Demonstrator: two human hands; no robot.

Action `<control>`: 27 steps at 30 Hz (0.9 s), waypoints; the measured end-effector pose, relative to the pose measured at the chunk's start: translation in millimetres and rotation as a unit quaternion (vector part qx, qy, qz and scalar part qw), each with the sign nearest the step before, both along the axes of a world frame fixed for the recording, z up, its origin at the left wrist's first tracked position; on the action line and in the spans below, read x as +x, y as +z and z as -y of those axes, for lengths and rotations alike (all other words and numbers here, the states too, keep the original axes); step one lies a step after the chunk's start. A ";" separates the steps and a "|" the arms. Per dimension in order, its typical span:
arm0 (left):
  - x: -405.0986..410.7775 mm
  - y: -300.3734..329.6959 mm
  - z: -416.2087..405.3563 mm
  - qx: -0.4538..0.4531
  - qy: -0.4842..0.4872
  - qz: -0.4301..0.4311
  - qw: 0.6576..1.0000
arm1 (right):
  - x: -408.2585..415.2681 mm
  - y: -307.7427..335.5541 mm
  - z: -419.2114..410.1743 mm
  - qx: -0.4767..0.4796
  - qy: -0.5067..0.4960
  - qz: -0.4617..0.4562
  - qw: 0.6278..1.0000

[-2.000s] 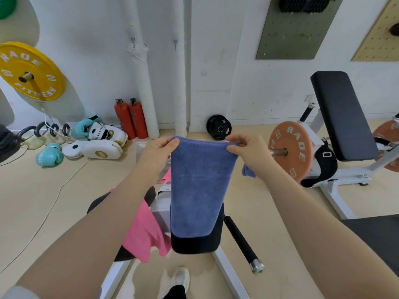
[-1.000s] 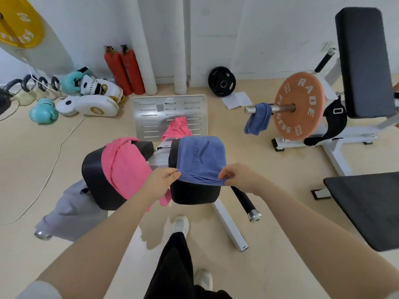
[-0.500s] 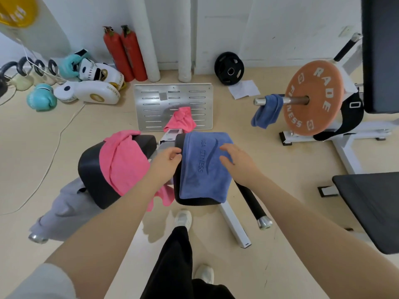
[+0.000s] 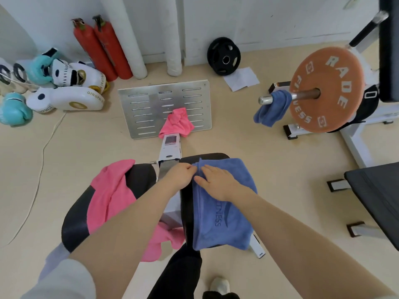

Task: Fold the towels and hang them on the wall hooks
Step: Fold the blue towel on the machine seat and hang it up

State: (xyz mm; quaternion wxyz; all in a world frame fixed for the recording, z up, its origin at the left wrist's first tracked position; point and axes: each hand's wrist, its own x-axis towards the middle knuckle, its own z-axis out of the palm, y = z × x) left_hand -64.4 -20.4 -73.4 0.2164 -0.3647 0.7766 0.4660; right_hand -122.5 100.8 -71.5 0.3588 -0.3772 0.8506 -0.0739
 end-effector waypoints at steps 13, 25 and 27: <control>-26.6 -31.8 15.5 0.119 0.132 0.047 0.983 | -33.0 -29.2 38.5 0.031 -0.261 0.061 0.963; -31.9 -25.2 16.9 0.207 0.168 -0.076 0.961 | -26.4 -20.6 38.3 -0.018 -0.250 0.013 0.968; -32.3 -23.9 14.4 0.210 0.193 -0.091 0.954 | -28.0 -20.2 33.0 -0.055 -0.276 0.055 0.958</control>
